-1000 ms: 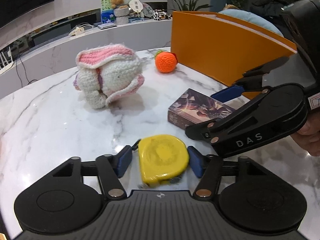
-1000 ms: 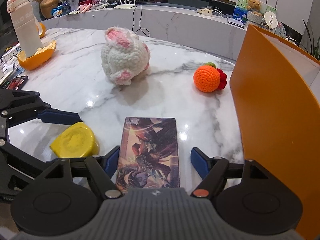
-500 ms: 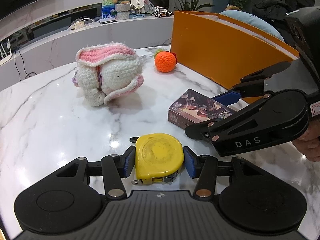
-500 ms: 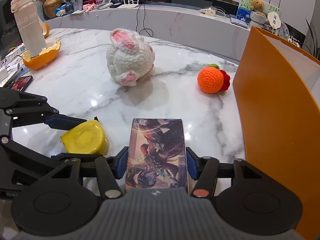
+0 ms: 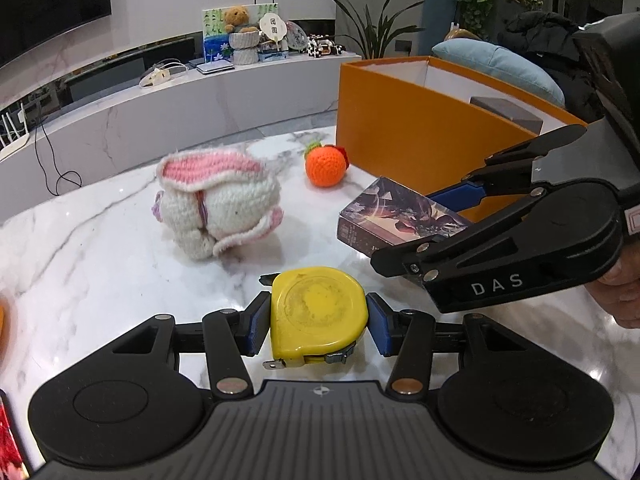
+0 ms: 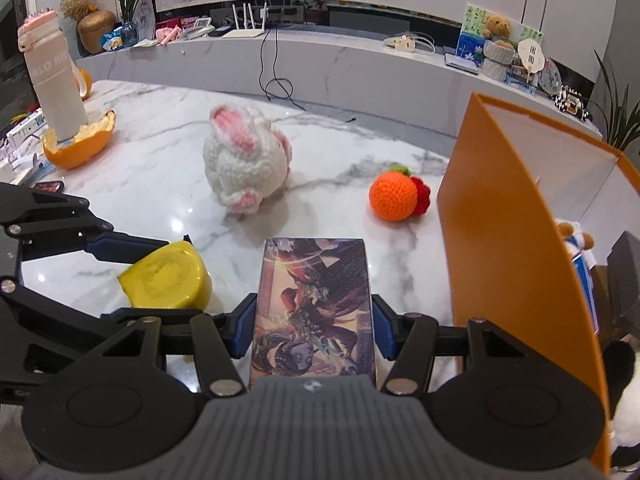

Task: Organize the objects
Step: 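Lift tape measure and card box and carry them toward the orange box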

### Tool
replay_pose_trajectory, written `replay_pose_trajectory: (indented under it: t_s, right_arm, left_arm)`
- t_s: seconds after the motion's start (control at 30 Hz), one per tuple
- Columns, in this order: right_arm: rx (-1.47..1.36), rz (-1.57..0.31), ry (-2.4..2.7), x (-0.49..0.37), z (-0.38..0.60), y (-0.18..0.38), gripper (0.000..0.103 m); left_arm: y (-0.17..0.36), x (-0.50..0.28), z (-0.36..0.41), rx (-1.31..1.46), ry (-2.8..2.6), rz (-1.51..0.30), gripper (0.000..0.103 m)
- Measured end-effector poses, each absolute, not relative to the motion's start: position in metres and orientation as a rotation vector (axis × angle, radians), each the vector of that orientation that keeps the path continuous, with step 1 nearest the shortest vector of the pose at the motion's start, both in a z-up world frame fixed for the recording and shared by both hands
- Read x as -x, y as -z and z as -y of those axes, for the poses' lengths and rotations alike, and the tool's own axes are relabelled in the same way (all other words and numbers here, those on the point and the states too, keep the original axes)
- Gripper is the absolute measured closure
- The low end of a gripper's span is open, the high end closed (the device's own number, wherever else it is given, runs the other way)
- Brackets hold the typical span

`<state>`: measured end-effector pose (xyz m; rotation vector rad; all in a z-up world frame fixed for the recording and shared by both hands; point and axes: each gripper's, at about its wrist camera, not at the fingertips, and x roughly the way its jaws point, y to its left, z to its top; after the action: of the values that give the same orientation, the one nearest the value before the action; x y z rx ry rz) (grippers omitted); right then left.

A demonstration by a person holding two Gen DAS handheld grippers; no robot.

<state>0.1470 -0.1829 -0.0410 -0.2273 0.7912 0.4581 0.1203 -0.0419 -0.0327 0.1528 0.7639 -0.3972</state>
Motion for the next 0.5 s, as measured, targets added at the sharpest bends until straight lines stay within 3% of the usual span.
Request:
replay_pose_trajectory:
  t_s: [0.5]
  right_arm:
    - [0.161, -0.637, -0.399, -0.147, 0.214, -0.018, 0.043]
  left_arm:
    - [-0.019, -0.137, 0.063, -0.201, 0.368, -0.663, 0.045]
